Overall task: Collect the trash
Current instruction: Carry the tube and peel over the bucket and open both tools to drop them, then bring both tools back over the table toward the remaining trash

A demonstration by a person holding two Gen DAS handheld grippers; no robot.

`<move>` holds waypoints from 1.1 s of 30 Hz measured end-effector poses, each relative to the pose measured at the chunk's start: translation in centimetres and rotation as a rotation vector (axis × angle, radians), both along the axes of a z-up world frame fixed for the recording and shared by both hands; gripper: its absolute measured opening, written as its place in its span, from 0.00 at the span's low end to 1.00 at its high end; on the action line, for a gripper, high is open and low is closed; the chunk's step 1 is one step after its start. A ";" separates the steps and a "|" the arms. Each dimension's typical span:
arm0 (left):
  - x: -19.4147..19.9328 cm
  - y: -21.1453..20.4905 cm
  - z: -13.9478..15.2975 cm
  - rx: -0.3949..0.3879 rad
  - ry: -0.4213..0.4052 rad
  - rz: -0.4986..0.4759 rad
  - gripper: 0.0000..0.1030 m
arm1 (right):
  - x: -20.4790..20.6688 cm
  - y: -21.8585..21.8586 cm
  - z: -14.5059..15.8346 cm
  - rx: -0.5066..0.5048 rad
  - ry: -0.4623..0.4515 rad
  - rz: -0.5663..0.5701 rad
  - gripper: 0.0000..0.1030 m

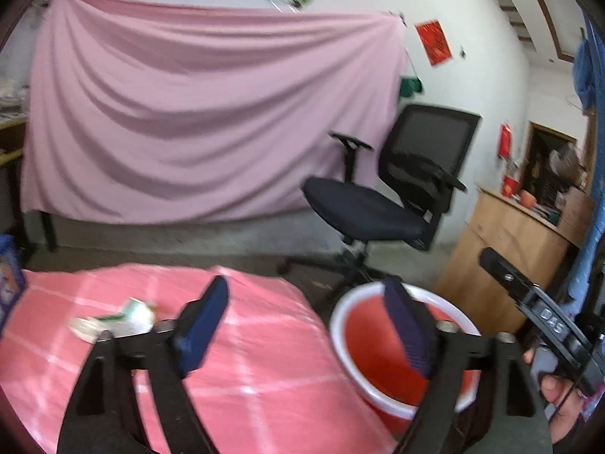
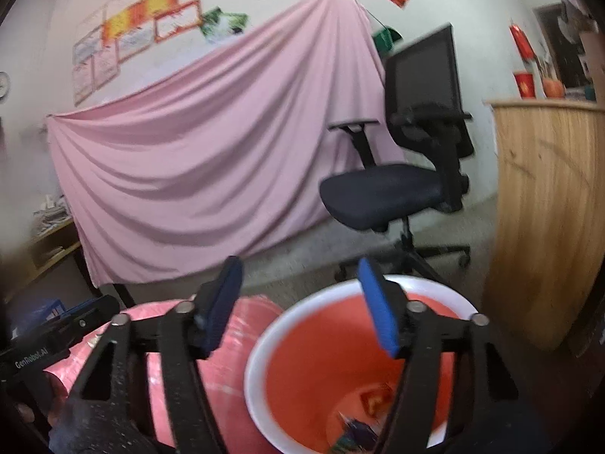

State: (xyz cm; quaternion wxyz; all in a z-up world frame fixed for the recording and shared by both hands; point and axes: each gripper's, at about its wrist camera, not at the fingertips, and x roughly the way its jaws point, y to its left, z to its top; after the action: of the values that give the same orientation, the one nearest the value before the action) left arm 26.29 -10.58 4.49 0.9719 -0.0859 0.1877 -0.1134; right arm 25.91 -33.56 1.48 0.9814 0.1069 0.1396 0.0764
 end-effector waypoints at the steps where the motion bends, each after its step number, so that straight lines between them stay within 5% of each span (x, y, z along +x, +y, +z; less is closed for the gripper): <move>1: -0.4 0.8 0.2 0.003 -0.022 0.030 0.91 | -0.2 0.6 0.3 -0.001 -0.021 0.007 0.93; 3: -1.2 2.6 0.5 0.005 -0.067 0.090 0.98 | -0.5 1.9 0.8 -0.005 -0.068 0.021 1.00; 11: -4.1 7.9 0.0 0.026 -0.160 0.232 0.98 | -2.0 6.9 2.1 -0.031 -0.228 0.108 1.00; 19: -6.1 12.3 -1.0 0.074 -0.200 0.331 0.98 | -2.7 11.6 2.2 -0.092 -0.292 0.199 1.00; 27: -6.2 15.7 -3.1 0.123 -0.134 0.357 0.98 | -0.7 16.0 0.7 -0.165 -0.196 0.287 1.00; 33: -4.8 17.0 -5.1 0.131 -0.005 0.317 0.98 | 1.7 18.6 -1.6 -0.229 -0.049 0.350 1.00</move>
State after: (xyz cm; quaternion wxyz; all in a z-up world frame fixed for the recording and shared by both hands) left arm 21.47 6.46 -0.57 0.9815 -0.0505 0.1764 0.0538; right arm 27.63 -14.99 -0.09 0.9620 -0.0332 0.1401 0.2319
